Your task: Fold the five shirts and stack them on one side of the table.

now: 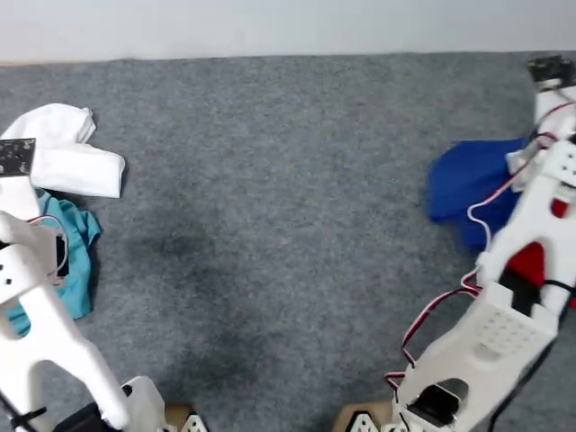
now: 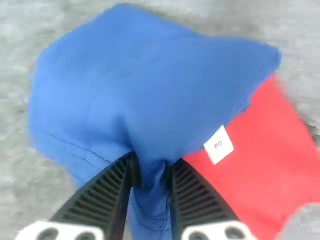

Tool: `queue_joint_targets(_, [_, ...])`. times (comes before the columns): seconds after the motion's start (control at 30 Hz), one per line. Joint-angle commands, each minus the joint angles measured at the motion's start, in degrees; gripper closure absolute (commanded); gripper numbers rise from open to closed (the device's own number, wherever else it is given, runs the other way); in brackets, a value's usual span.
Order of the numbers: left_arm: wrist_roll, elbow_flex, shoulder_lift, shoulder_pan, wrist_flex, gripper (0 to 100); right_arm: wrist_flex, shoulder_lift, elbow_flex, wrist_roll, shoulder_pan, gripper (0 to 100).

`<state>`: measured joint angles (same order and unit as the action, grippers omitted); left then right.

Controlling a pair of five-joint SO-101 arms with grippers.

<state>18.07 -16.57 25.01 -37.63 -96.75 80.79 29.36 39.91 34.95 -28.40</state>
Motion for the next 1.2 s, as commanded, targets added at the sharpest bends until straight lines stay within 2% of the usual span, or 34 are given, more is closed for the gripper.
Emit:
queue_joint_targets(0.0, [-0.44,-0.75,1.76,-0.09,-0.35,100,-3.12,-4.18,3.87,0.53,-3.82,99.0])
queue_joint_targets(0.17, [-0.44,-3.65,1.85,-0.09,-0.35,100,-3.65,-4.18,3.87,2.64,-7.6,99.0])
queue_joint_targets(0.67, [-0.44,-3.3,1.85,0.09,-0.26,100,-3.56,0.66,3.69,2.81,-19.03,99.0])
queue_joint_targets(1.17, [-0.44,-3.38,1.85,0.97,0.0,100,-0.4,-1.27,4.04,2.9,-25.71,99.0])
